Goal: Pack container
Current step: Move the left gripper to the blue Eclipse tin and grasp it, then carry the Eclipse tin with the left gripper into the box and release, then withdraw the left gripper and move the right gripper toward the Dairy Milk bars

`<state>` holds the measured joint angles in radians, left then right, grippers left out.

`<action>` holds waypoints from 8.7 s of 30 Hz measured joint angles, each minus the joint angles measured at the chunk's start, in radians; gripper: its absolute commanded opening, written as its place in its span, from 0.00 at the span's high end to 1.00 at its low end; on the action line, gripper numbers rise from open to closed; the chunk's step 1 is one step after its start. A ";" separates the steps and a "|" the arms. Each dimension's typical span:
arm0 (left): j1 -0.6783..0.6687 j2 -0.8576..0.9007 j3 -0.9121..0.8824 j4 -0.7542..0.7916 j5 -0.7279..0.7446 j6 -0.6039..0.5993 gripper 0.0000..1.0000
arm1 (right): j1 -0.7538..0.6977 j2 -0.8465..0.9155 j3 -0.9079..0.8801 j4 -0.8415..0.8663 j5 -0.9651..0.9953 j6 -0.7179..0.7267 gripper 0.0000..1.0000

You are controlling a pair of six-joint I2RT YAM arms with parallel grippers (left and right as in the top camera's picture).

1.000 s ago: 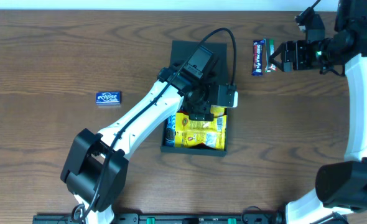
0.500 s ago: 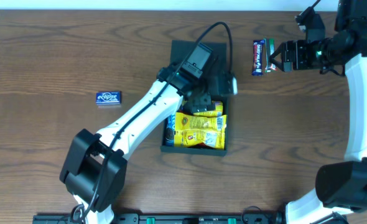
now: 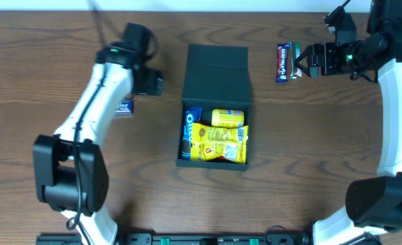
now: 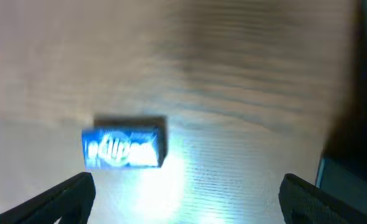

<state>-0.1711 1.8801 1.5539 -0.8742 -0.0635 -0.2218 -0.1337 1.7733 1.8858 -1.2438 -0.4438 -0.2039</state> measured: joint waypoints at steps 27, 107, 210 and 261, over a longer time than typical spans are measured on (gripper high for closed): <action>0.079 0.017 0.004 -0.180 0.026 -1.104 0.05 | 0.000 0.000 0.000 -0.021 0.000 0.000 0.11; -0.428 -0.085 0.012 0.051 0.020 -0.139 0.94 | -0.039 0.000 0.000 -0.014 0.112 -0.021 0.07; -0.220 -0.214 -0.125 0.314 -0.118 0.200 0.04 | 0.194 -0.009 -0.212 0.057 -0.018 0.016 0.99; -0.189 -0.214 -0.125 0.351 0.057 0.173 0.04 | 0.455 0.036 -0.623 0.396 0.051 0.159 0.99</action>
<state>-0.3599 1.6661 1.4288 -0.5236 -0.0063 -0.0490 0.3210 1.8091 1.2625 -0.8482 -0.3927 -0.0444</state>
